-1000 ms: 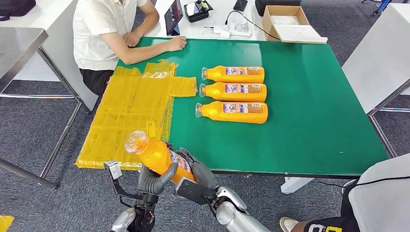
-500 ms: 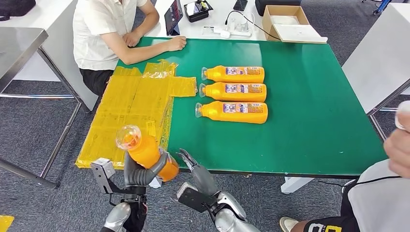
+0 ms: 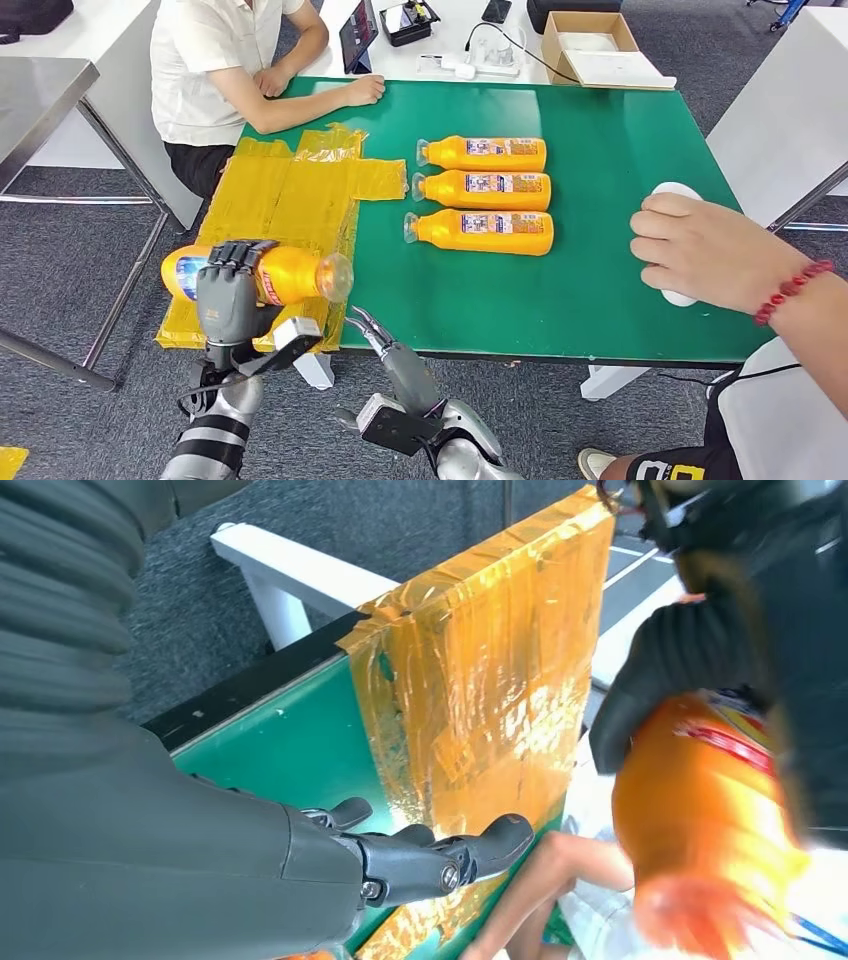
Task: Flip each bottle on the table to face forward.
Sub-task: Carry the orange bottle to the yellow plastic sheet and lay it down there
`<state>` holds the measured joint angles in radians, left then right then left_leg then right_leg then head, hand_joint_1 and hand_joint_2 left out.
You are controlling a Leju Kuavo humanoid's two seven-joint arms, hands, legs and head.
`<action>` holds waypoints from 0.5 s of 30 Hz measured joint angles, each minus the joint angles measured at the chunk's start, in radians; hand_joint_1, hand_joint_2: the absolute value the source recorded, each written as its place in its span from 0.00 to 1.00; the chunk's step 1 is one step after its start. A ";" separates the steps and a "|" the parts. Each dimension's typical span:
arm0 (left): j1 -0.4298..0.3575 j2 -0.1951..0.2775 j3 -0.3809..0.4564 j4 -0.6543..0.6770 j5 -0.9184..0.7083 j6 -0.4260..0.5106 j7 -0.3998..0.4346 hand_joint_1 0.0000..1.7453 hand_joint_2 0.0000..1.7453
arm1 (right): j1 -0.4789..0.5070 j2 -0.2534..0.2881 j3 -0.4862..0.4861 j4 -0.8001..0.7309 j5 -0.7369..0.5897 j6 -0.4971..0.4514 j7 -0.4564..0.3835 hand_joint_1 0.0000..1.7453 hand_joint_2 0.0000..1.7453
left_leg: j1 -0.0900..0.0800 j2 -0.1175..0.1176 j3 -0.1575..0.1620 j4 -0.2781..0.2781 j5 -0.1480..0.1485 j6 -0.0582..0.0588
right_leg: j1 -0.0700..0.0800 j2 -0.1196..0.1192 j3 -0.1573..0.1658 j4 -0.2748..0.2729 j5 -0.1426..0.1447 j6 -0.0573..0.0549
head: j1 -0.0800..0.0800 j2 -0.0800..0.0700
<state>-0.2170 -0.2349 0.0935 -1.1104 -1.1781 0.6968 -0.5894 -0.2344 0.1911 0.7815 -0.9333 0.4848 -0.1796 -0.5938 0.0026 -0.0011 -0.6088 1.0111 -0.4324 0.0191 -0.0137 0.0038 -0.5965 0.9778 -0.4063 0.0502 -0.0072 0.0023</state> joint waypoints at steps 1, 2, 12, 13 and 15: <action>-0.021 -0.003 0.035 0.028 -0.048 0.000 0.020 1.00 1.00 | 0.000 0.000 0.001 -0.002 -0.004 0.004 -0.003 0.00 1.00 | 0.000 -0.001 0.000 0.000 0.000 0.000 | 0.000 0.000 0.000 0.000 0.000 0.000 | 0.000 0.000; -0.038 -0.003 0.062 0.053 -0.097 0.000 0.042 1.00 1.00 | 0.000 0.000 0.003 -0.002 -0.007 0.007 -0.005 0.00 1.00 | 0.000 -0.001 0.000 0.000 0.001 0.000 | 0.000 -0.001 0.000 0.000 0.000 0.000 | 0.000 0.000; -0.240 0.063 0.108 0.453 -0.142 -0.070 0.248 1.00 1.00 | -0.008 0.013 0.022 -0.001 -0.035 0.023 -0.033 0.00 1.00 | 0.000 -0.002 -0.001 0.000 0.001 0.000 | 0.000 -0.002 0.000 0.001 0.000 0.000 | 0.000 0.000; -0.263 0.069 0.109 0.498 -0.128 -0.091 0.259 1.00 1.00 | -0.008 0.015 0.025 -0.001 -0.037 0.023 -0.034 0.00 1.00 | 0.000 -0.002 -0.001 0.000 0.001 0.000 | 0.000 -0.002 0.000 0.001 0.000 0.000 | 0.000 0.000; -0.303 0.080 0.110 0.568 -0.118 -0.112 0.270 1.00 1.00 | -0.008 0.017 0.029 0.000 -0.039 0.025 -0.034 0.00 1.00 | 0.000 -0.003 -0.001 0.000 0.002 0.000 | 0.000 -0.003 0.000 0.001 0.000 0.000 | 0.000 0.000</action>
<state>-0.5197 -0.1554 0.2033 -0.5427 -1.2957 0.5847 -0.3192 -0.2423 0.2082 0.8105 -0.9337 0.4458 -0.1551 -0.6283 0.0029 -0.0040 -0.6097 1.0111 -0.4308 0.0187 -0.0137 0.0012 -0.5960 0.9792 -0.4065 0.0501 -0.0071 0.0023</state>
